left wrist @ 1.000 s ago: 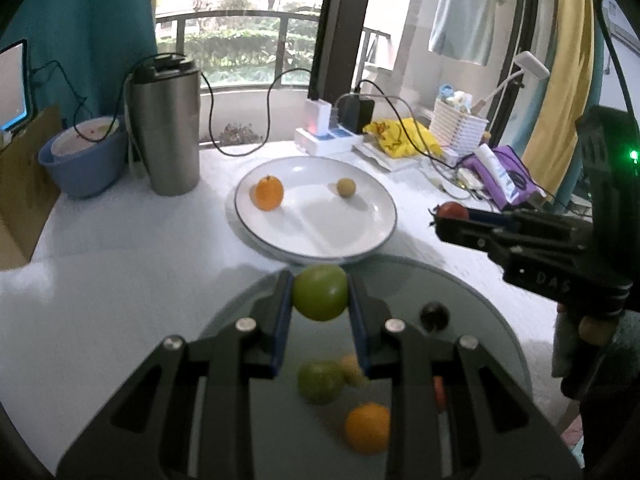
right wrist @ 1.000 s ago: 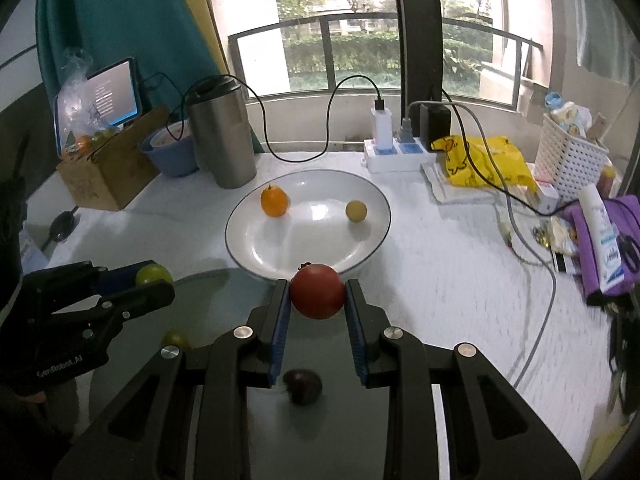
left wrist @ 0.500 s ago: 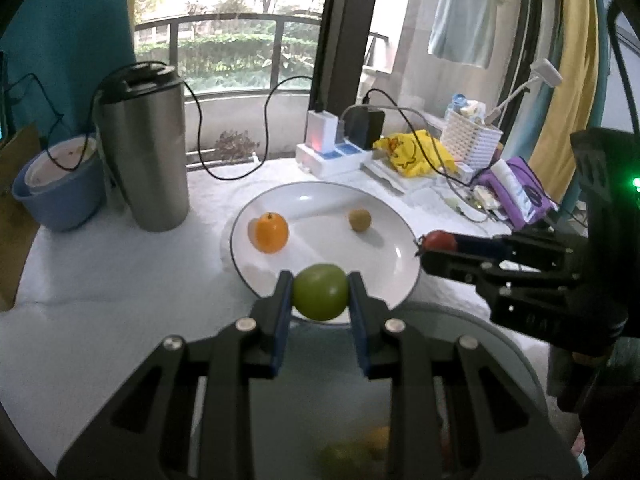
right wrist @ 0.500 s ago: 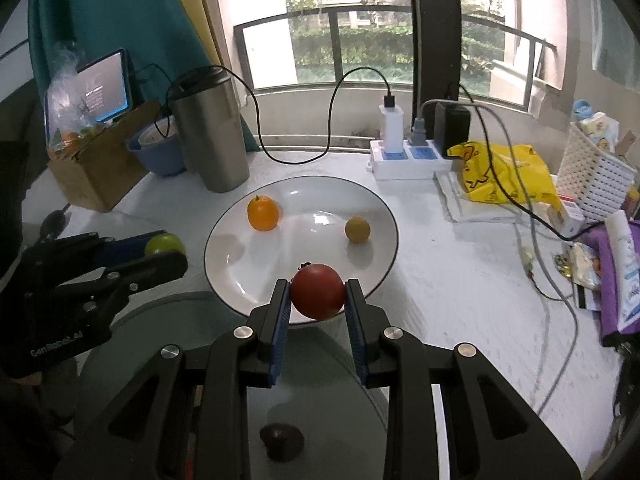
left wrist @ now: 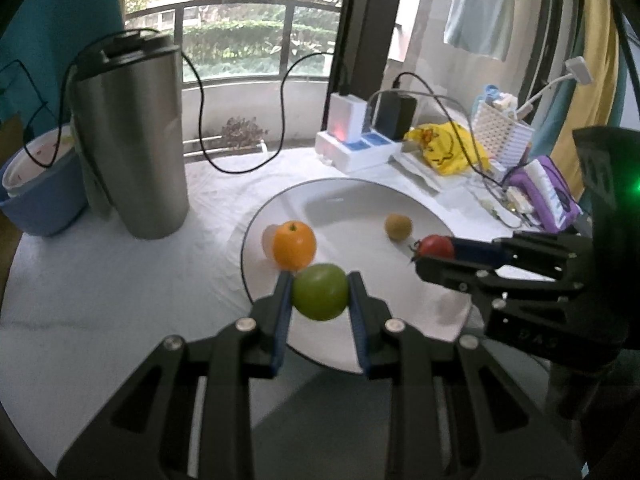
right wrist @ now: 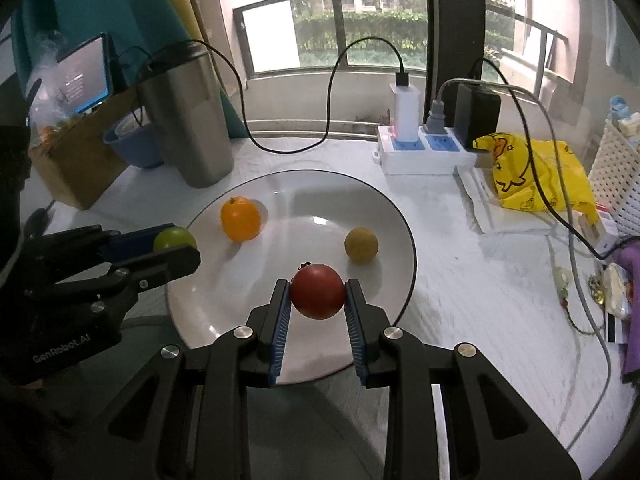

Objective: Organize fruits
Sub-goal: 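Lift the lime and tomato and carry both over the white bowl, then lower both fruits into the bowl and open both grippers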

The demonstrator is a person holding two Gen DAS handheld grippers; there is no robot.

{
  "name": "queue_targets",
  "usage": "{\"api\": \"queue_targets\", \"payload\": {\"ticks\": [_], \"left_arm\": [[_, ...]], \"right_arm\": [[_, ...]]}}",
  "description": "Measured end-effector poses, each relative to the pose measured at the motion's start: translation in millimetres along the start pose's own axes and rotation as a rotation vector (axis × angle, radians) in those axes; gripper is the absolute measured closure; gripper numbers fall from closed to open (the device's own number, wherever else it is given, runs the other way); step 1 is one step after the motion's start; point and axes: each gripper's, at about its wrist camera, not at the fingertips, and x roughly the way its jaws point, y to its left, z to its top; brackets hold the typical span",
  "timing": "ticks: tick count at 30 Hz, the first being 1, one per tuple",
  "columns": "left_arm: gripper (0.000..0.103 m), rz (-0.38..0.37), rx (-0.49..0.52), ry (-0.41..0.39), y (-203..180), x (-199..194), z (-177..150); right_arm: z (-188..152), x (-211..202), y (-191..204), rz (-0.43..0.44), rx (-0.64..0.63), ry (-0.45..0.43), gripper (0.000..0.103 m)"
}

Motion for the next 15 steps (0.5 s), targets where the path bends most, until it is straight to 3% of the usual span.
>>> {"api": "queue_targets", "payload": {"ticks": [15], "left_arm": [[0.075,0.022,-0.061,0.043,16,26,6]], "right_arm": [[19,44,-7,-0.086,0.036,0.049,0.074]]}}
